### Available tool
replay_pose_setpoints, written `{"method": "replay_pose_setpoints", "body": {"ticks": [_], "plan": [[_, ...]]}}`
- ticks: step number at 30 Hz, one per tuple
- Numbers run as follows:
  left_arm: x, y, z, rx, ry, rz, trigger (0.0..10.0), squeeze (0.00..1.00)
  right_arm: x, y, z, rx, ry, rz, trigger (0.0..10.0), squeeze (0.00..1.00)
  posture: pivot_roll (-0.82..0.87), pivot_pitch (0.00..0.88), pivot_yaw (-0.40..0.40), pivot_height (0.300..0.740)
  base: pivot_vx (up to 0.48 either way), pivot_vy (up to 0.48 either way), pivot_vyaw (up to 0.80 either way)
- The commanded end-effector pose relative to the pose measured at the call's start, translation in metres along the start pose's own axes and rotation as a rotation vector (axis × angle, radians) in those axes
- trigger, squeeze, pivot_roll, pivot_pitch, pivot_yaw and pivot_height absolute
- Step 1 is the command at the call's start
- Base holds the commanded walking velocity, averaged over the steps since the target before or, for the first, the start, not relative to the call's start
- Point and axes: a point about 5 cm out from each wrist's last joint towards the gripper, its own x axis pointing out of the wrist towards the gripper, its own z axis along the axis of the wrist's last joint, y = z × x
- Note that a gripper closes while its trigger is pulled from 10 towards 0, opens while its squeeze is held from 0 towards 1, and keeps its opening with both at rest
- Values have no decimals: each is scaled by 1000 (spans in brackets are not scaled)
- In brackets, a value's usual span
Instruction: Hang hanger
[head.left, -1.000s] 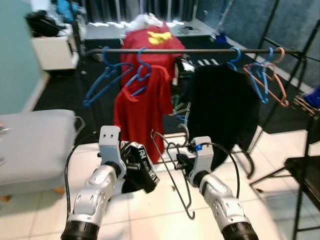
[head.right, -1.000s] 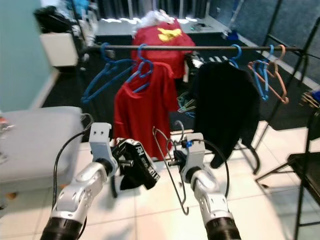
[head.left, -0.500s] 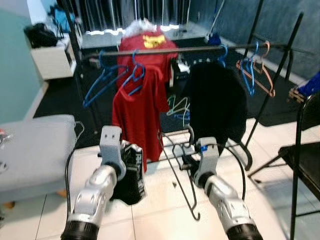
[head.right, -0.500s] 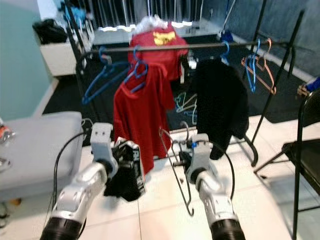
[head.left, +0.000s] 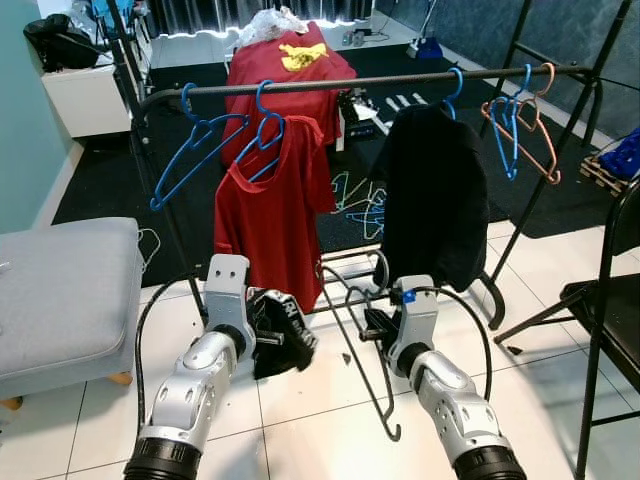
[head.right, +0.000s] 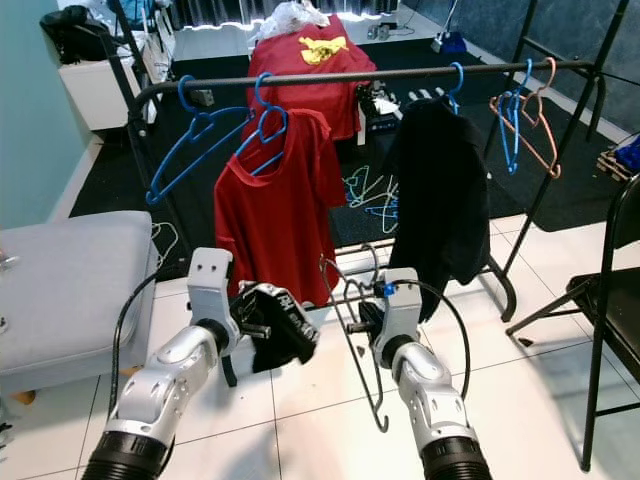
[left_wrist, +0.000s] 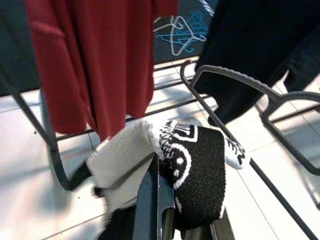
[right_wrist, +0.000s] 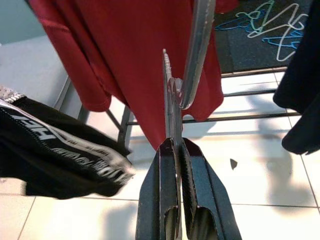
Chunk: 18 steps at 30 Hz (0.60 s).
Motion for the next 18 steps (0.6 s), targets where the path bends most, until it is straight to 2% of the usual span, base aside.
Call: {"method": "replay_pose_setpoints", "body": {"ticks": [1, 11, 14, 17, 18], "plan": [[0, 0, -4, -4, 23, 9, 10000, 0, -2, -2, -3, 0, 9, -8, 10000, 0, -67, 19, 8, 740, 0, 0, 0], [2, 5, -4, -61, 27, 61, 10000, 0, -1, -2, -2, -4, 8, -9, 10000, 0, -64, 3, 1, 740, 0, 0, 0], [3, 12, -14, -115, 135, 126, 10000, 0, 1, -2, 4, 6, -14, -18, 10000, 0, -64, 1, 0, 740, 0, 0, 0], [3, 17, -18, -94, 152, 165, 10000, 0, 4, 4, 15, -17, -52, 33, 10000, 0, -69, 0, -14, 740, 0, 0, 0], [3, 17, -15, -67, 131, 170, 10000, 0, 4, 10, 17, -62, -47, 90, 10000, 0, -56, 0, -27, 740, 0, 0, 0]]}}
